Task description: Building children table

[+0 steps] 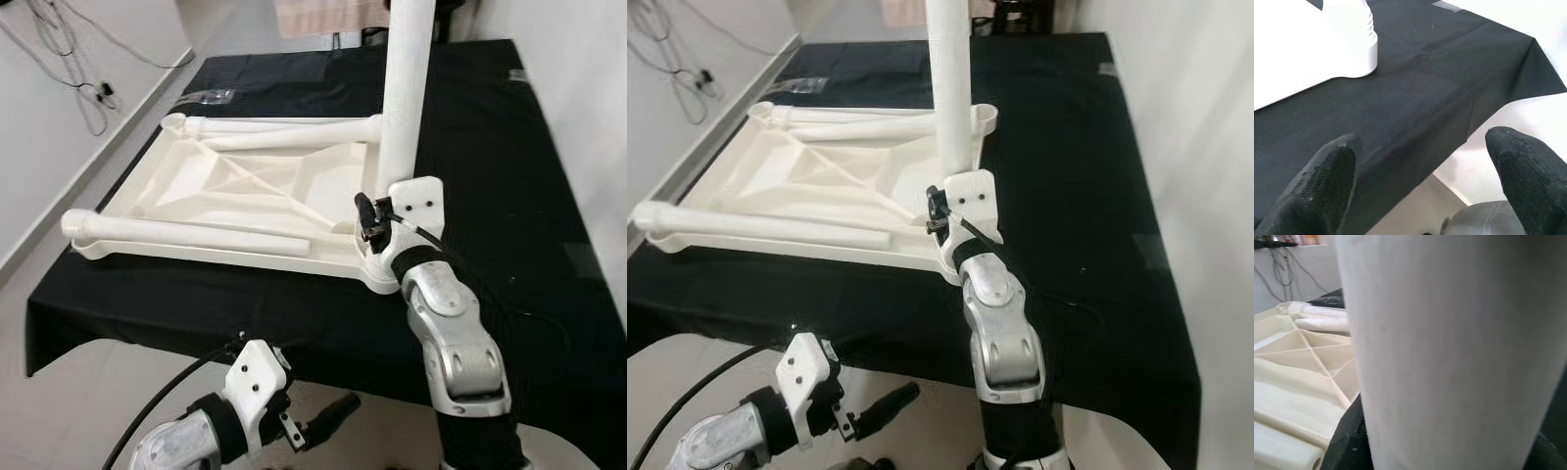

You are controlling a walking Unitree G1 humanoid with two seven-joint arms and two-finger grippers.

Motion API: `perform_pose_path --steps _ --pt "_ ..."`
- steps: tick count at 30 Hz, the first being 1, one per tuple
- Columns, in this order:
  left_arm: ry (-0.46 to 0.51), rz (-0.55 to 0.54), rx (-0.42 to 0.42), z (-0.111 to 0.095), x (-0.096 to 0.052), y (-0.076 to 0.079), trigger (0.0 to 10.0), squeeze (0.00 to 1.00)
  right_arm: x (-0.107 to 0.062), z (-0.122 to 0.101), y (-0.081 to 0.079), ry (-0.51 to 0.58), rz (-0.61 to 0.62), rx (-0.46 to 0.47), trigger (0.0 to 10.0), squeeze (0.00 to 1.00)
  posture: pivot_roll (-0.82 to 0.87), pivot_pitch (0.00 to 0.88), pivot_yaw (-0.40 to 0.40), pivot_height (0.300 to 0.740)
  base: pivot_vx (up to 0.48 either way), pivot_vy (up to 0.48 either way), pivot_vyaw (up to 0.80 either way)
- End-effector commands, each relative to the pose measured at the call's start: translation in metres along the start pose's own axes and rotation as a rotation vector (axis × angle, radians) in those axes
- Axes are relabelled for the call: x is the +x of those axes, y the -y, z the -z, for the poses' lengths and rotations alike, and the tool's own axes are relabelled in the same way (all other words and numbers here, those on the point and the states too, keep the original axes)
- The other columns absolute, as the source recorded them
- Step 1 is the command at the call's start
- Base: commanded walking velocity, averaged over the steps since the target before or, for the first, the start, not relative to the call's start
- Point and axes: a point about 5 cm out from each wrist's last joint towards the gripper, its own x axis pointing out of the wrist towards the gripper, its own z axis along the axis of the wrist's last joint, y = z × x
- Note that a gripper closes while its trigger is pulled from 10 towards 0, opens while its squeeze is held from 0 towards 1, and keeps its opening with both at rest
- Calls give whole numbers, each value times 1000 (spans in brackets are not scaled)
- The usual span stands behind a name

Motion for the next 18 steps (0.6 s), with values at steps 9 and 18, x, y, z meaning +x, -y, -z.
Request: perform_pose_path --steps 9,18 --pt "-11 -79 -27 13 0 -16 10000 0 -3 37 -11 -158 -208 185 10000 1000 4 123 81 740 0 0 0" --pt "5 -123 -40 16 2 -24 10000 0 14 30 5 -120 -721 66 10000 0 18 87 58 740 0 0 0"
